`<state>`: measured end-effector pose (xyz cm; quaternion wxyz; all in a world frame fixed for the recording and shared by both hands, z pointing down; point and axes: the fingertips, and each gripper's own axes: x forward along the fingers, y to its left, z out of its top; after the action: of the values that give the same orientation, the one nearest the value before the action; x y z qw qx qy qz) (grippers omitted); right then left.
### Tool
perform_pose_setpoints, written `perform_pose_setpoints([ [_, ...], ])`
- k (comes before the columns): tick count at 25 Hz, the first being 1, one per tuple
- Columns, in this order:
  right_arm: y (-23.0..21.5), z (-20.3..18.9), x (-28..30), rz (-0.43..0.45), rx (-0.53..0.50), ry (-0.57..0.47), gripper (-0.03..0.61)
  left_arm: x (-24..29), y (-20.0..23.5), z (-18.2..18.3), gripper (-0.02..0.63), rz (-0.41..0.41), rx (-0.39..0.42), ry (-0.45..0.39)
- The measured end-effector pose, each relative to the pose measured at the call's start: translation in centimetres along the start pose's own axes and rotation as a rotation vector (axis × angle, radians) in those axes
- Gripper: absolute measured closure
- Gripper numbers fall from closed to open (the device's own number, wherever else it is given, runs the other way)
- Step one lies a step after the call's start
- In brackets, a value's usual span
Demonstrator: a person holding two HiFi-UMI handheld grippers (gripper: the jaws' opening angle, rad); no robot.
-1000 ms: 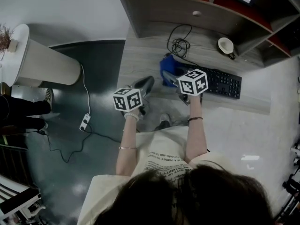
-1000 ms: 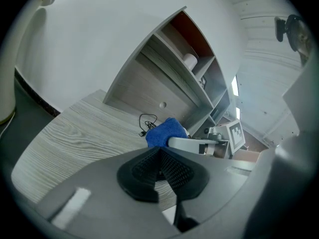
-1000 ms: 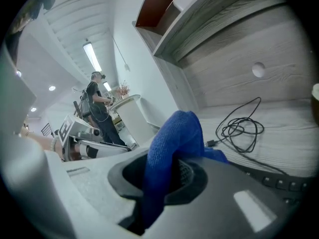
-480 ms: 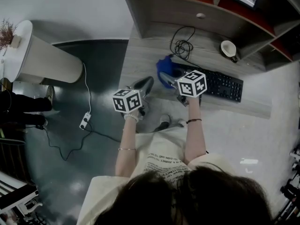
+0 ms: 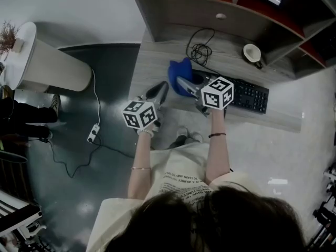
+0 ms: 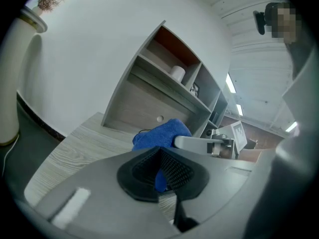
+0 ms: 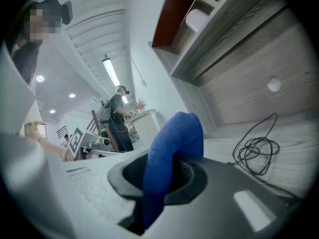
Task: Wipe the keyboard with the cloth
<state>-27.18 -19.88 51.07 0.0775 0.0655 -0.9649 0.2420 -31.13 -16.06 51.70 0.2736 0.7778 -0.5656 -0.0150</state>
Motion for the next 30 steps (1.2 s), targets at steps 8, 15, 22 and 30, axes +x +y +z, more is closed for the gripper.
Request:
perform_pose_setpoints([
  [8,1.3,1.8,-2.3,0.048,-0.04,-0.03,0.52,-0.6,-2.3,1.6,0.612,0.03,0.027,-0.076],
  [15,2.3,2.8,-4.1,0.07,-0.073,-0.055,0.52,-1.4,-3.7,2.2,0.612,0.063,0.055,-0.122],
  [22,3.2,3.7,-6.1,0.074,-0.112,-0.097,0.52,-1.4,-5.6,2.6,0.612,0.058,0.094,-0.145],
  [30,3.7,4.9,-7.5,0.067,-0.14,-0.135,0.52,-1.5,-7.1,3.5,0.612,0.048,0.149,-0.161],
])
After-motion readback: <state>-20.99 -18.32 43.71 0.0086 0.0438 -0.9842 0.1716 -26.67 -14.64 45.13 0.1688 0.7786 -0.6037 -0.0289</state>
